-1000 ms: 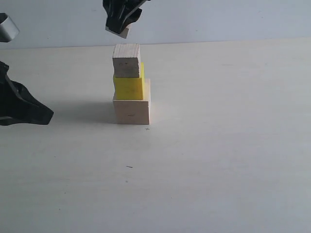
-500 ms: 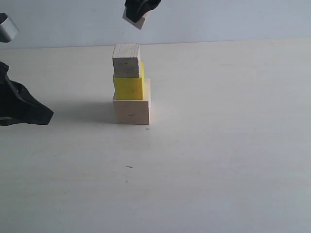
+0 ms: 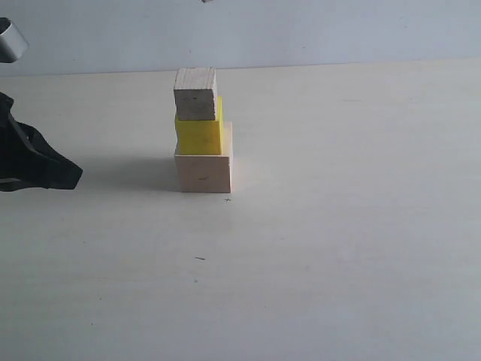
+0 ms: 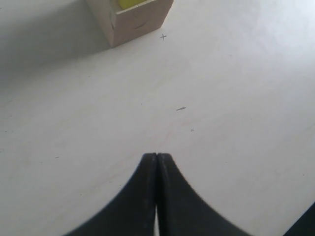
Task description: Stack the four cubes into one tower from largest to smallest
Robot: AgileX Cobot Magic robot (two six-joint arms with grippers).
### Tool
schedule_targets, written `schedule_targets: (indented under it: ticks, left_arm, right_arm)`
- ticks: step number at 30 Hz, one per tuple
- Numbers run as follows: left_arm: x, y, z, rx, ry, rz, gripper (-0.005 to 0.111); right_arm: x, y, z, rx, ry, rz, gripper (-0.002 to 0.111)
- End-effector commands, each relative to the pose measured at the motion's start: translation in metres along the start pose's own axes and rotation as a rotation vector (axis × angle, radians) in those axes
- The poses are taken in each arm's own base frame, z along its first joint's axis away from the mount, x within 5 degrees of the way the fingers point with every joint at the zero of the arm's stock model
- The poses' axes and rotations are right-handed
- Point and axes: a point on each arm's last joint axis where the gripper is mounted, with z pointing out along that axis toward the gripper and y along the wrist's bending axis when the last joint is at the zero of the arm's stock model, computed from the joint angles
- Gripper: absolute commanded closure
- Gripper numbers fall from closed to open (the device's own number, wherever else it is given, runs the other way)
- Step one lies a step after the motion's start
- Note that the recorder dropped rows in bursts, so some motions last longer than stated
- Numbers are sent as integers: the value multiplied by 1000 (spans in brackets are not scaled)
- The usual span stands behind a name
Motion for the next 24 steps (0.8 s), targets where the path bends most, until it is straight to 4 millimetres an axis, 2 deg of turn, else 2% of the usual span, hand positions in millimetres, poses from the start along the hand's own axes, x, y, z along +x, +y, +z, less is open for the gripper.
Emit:
schedule_targets:
  ticks: [1, 5, 10, 14, 18, 21, 24]
  left_arm:
    - [0, 1, 1, -8, -1, 5, 107]
    - [0, 1, 1, -8, -1, 5, 107]
    - [0, 1, 1, -8, -1, 5, 107]
    - [0, 1, 1, -8, -1, 0, 107]
    - [0, 1, 1, -4, -3, -4, 107]
    - [0, 1, 1, -5, -7, -5, 107]
    - [-1, 1, 1, -6, -9, -5, 107]
  right_arm:
    - [8, -6, -5, -44, -20, 105, 108]
    - [27, -26, -3, -112, -33, 247, 108]
    - [60, -54, -14, -35, -65, 428, 108]
    - [98, -75, -27, 67, -91, 576, 108]
    - [150, -101, -42, 228, -143, 846, 108]
    - [188, -124, -54, 399, -286, 1093, 108]
    - [203, -138, -69, 473, -489, 1263, 108]
